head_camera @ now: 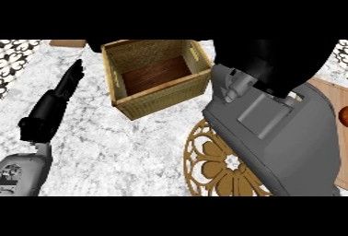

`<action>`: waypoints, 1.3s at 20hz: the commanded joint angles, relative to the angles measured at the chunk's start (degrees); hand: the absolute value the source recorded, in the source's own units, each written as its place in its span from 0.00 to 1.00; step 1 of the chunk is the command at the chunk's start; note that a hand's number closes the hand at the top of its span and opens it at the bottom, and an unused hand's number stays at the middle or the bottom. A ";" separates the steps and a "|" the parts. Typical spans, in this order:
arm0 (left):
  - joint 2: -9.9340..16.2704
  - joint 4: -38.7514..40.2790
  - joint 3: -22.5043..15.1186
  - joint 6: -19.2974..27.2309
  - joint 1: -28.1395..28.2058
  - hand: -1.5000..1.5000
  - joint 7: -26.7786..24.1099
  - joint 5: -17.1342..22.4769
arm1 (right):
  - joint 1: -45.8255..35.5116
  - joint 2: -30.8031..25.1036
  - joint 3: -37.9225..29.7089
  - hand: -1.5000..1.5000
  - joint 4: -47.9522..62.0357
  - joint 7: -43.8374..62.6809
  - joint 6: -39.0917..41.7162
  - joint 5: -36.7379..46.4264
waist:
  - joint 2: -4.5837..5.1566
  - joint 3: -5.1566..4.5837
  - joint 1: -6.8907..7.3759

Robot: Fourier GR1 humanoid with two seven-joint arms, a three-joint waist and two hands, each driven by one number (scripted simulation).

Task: Pick the can from the placemat and place it in the basket

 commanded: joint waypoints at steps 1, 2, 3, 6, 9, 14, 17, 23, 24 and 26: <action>-0.24 0.56 -0.29 -0.23 -2.38 0.50 -0.61 -0.16 | -10.49 0.82 -4.74 1.00 10.45 13.61 2.44 -3.55 | 0.57 -0.05 1.35; 0.06 0.99 0.10 -0.58 -1.54 0.50 -0.91 0.17 | -11.37 0.82 -5.74 1.00 13.00 13.92 1.26 -3.31 | 0.69 -0.04 1.66; -0.33 0.32 -0.62 -0.11 0.32 0.50 -1.87 -0.65 | -12.36 0.82 -7.41 1.00 15.29 13.50 0.44 -3.31 | 0.63 0.02 1.74; -0.42 1.07 -0.66 -0.63 -1.20 0.50 -1.06 -0.28 | -15.63 0.83 -9.87 1.00 21.50 14.02 -2.73 -4.60 | 0.98 -0.01 2.47; -0.36 0.92 -0.78 -1.16 -2.50 0.50 -0.50 -0.04 | -18.72 0.83 -13.21 1.00 28.23 13.25 -3.22 -7.70 | 1.05 0.04 2.39; -0.33 1.80 -0.54 -1.69 -3.60 0.50 -0.05 0.35 | -22.51 0.83 -17.79 1.00 37.47 14.03 -5.49 -11.08 | 1.11 0.02 2.68; -0.38 2.11 0.31 -1.20 -4.07 0.50 -0.37 0.57 | -24.17 0.83 -18.80 1.00 44.33 14.04 -2.74 -10.46 | 0.96 0.00 1.71; -1.56 2.06 -1.10 0.18 -4.49 0.50 1.42 -1.21 | -29.45 0.84 -20.10 1.00 56.43 14.04 1.43 -9.67 | 0.59 0.00 1.15; -1.33 2.62 -0.87 -0.45 -2.99 0.50 -0.15 -0.81 | -32.18 0.84 -21.43 1.00 57.53 14.04 3.54 -9.60 | 0.32 -0.02 0.65; -2.35 1.14 -1.51 0.09 -3.14 0.50 1.48 -0.78 | -32.29 0.83 -21.17 1.00 61.14 14.03 4.61 -12.56 | 0.22 0.07 1.27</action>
